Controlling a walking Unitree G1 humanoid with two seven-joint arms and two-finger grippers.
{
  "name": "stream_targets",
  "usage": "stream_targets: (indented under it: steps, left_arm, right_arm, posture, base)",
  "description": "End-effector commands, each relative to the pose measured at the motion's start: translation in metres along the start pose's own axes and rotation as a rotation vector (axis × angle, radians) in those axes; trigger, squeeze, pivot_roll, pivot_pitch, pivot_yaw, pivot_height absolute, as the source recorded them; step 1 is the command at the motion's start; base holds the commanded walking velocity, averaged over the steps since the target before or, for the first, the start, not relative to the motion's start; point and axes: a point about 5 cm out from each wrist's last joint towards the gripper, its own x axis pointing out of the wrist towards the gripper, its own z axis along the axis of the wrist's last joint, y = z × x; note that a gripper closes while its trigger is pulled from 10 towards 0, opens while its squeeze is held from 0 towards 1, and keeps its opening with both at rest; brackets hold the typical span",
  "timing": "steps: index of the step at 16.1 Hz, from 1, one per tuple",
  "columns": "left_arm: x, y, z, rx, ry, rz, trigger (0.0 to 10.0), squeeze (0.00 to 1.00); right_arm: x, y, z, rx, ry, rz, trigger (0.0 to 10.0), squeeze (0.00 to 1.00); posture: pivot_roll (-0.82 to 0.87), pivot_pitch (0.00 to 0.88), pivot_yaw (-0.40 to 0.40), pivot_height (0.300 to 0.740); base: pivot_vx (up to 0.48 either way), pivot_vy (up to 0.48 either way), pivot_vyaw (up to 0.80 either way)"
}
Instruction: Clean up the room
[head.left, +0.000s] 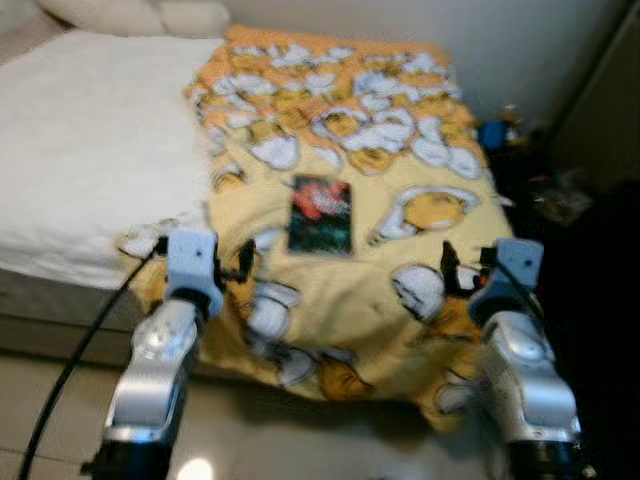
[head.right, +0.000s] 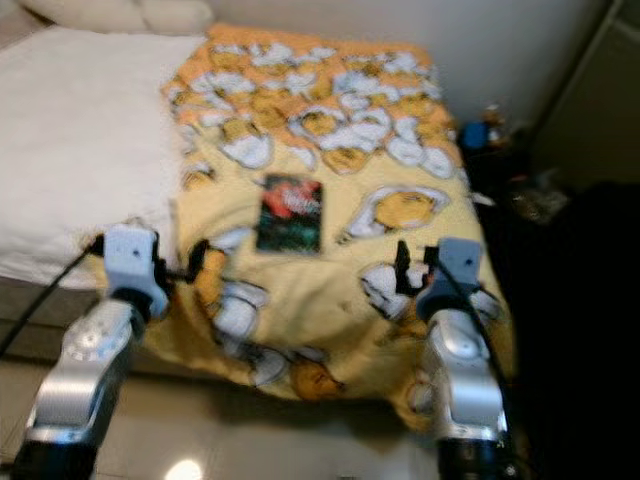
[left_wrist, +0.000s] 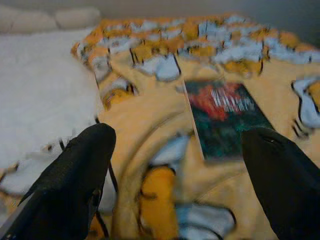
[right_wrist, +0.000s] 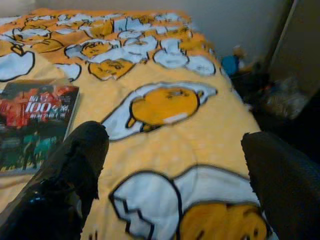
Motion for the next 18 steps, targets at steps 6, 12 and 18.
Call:
stream_targets:
  steps: [6,12,18]
  left_arm:
    - [0.0041,0.0013,0.0082,0.003,-0.058,-0.031,10.0,1.0]
    - [0.0014,-0.002,0.0027,-0.039,-0.05,-0.047,10.0,1.0]
    - [0.0017,-0.0024,0.002,-0.041,-0.054,-0.048,10.0,1.0]
  right_arm:
    - [-0.0049,0.0021,0.0008,-0.004,-0.017,-0.015,10.0,0.96]
    - [-0.0046,0.0037,0.0037,-0.054,-0.029,0.036,10.0,0.0]
    - [0.0011,0.0021,0.004,-0.063,-0.018,0.002,10.0,0.0]
  posture:
    - [-0.09,0.0,0.043,0.74]
    - [-0.09,0.0,0.03,0.74]
    - [-0.08,0.0,0.018,0.74]
  base:
    - [0.0,-0.216,0.0]
    - [0.18,0.0,0.0]
    - [0.312,0.0,0.43]
